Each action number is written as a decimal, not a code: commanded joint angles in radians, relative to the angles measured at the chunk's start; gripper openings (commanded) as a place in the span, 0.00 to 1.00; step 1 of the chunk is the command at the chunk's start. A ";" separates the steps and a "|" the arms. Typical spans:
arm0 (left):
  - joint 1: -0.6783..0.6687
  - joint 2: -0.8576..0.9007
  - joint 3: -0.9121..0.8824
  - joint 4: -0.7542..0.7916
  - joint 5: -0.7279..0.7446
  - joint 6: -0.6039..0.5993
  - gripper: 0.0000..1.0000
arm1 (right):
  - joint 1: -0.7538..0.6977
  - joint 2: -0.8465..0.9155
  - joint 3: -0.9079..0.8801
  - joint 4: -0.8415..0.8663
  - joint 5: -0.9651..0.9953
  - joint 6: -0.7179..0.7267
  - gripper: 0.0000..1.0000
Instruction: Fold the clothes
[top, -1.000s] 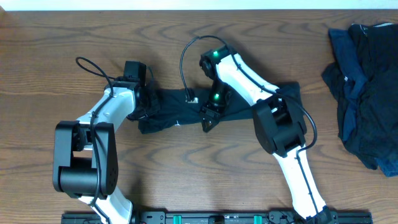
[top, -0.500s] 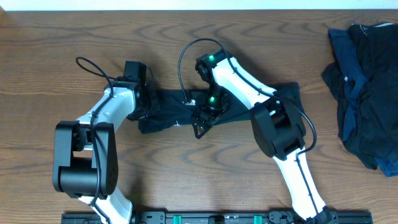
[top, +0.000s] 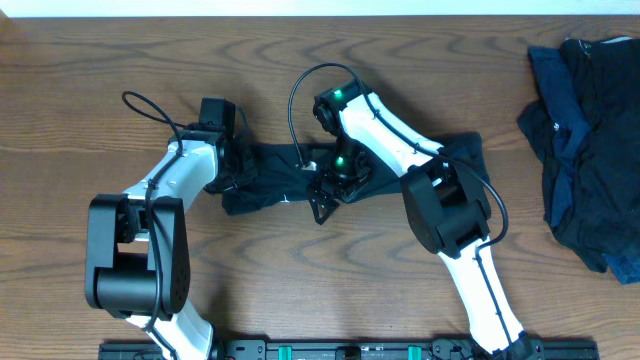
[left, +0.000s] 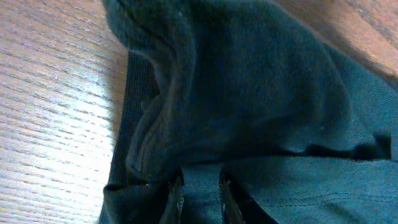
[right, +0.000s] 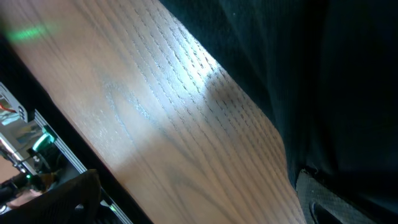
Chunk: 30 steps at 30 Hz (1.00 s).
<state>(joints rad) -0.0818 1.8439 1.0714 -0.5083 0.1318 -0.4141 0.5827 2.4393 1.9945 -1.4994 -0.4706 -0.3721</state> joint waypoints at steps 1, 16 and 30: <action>0.006 0.032 -0.039 -0.009 -0.062 0.012 0.24 | 0.001 0.035 -0.018 0.000 0.005 0.021 0.99; 0.006 0.032 -0.039 -0.009 -0.062 0.013 0.25 | 0.027 0.035 -0.018 0.042 -0.055 0.069 0.99; 0.006 0.032 -0.039 -0.010 -0.062 0.013 0.25 | 0.025 0.035 0.018 0.052 -0.006 0.054 0.99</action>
<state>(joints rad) -0.0818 1.8439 1.0714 -0.5083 0.1314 -0.4141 0.5938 2.4428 1.9972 -1.4723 -0.5102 -0.3058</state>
